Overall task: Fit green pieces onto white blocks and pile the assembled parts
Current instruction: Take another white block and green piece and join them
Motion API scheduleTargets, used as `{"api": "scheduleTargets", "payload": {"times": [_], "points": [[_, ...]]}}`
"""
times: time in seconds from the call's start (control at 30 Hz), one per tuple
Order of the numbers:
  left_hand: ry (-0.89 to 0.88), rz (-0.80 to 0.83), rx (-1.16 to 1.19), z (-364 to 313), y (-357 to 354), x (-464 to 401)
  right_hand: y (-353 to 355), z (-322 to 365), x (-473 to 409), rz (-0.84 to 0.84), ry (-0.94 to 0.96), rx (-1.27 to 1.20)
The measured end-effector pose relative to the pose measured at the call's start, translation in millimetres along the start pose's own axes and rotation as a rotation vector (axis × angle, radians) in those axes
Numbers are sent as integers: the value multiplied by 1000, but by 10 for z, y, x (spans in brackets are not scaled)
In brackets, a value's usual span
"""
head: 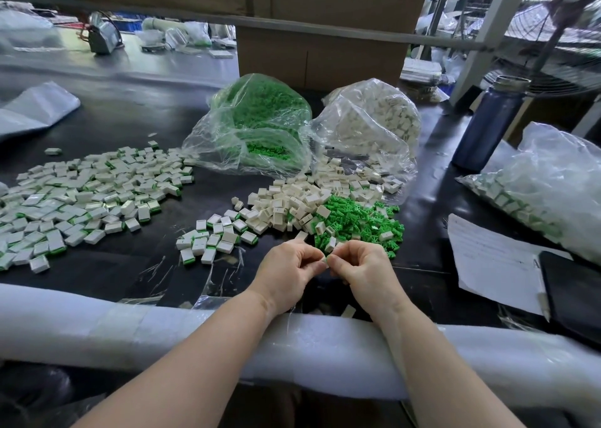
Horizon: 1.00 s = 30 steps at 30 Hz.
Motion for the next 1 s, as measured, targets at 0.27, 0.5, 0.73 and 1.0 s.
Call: {"api": "scheduleTargets", "payload": {"times": [0.27,0.5,0.73,1.0], "points": [[83,-60,166,18,21,11,27,25,30,-2,27,-170],[101,-68,304,1,9,16,29,52,43,30,36,-222],[103,-79,320,-7,18,8,24,23,18,61,39,-249],[66,-66,376,-64,8,2,-111,60,38,183,66,-183]]}}
Point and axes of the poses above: each hand's wrist, its own x-axis away from the middle knuckle, its own y-axis out of the back of the hand, z = x × y, the point moved 7 cm from there along -x, towards the middle knuckle, and after that the axes turned 13 degrees about -y, right-handed, at the moved point
